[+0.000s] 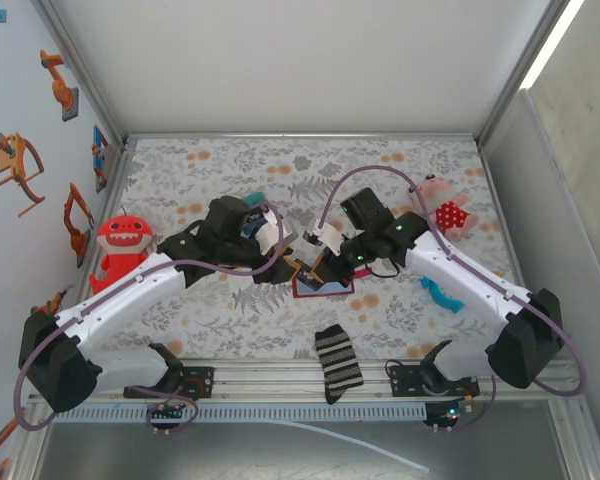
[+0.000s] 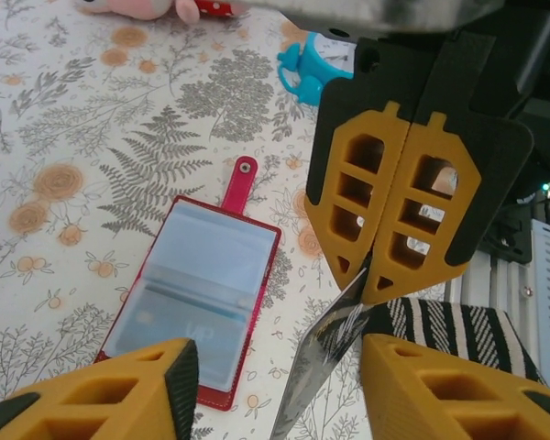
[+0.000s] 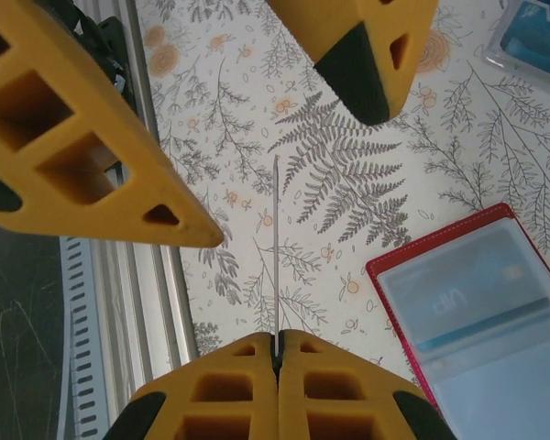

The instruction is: Take the credit cards out of the card holder

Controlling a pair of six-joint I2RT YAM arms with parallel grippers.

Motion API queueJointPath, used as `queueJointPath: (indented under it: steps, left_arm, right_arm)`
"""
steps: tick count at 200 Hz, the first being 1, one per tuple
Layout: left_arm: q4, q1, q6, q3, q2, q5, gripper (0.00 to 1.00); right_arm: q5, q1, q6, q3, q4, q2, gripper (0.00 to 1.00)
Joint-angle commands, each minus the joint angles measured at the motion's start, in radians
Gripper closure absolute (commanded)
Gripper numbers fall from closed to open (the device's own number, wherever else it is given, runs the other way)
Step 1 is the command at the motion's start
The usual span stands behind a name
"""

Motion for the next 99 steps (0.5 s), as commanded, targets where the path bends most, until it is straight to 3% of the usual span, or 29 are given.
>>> queueJointPath:
  steps: [1, 17, 57, 74, 99]
  left_arm:
    - [-0.021, 0.007, 0.037, 0.019, 0.013, 0.067, 0.56]
    - [-0.023, 0.008, 0.04, 0.017, 0.019, 0.088, 0.69]
    - [-0.02, 0.009, 0.049, 0.004, 0.025, 0.131, 0.85]
    - [-0.018, 0.008, 0.053, -0.002, 0.021, 0.14, 1.0]
    - [-0.007, 0.009, 0.062, -0.014, 0.011, 0.151, 1.0]
  right_arm:
    - [-0.04, 0.007, -0.047, 0.036, -0.03, 0.012, 1.0]
    - [-0.05, 0.007, -0.056, 0.041, -0.033, 0.011, 1.0]
    - [-0.071, 0.007, -0.067, 0.04, -0.031, 0.001, 1.0]
    - [-0.072, 0.007, -0.067, 0.036, -0.028, -0.006, 1.0]
    - [-0.07, 0.007, -0.063, 0.027, -0.017, -0.014, 1.0]
